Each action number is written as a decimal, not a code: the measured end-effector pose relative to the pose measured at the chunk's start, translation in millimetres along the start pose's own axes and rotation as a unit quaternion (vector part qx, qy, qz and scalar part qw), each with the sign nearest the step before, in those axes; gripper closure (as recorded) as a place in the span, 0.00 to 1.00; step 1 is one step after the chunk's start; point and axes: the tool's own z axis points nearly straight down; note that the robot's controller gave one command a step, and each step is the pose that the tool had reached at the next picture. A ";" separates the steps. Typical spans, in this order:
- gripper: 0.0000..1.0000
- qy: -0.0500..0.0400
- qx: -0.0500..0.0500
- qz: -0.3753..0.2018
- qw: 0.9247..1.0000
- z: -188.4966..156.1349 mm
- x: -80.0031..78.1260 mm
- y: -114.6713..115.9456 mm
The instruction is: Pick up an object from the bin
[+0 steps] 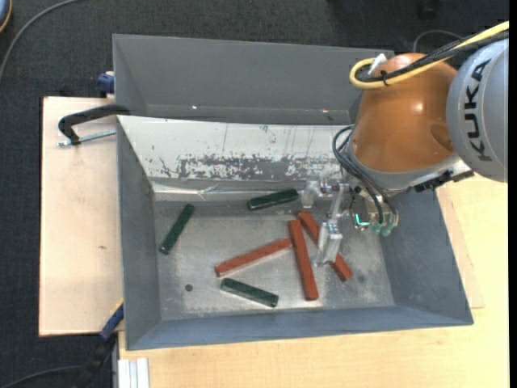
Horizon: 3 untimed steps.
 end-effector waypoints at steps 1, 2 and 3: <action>0.00 0.000 -0.001 0.075 0.997 147.5 -12.8 30.9; 1.00 -0.004 -0.001 0.076 0.997 143.0 -14.5 30.0; 1.00 -0.011 -0.002 0.072 0.997 -49.8 3.6 30.9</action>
Offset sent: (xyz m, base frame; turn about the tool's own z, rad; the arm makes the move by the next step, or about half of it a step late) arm 0.0130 0.0290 -0.1436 0.1521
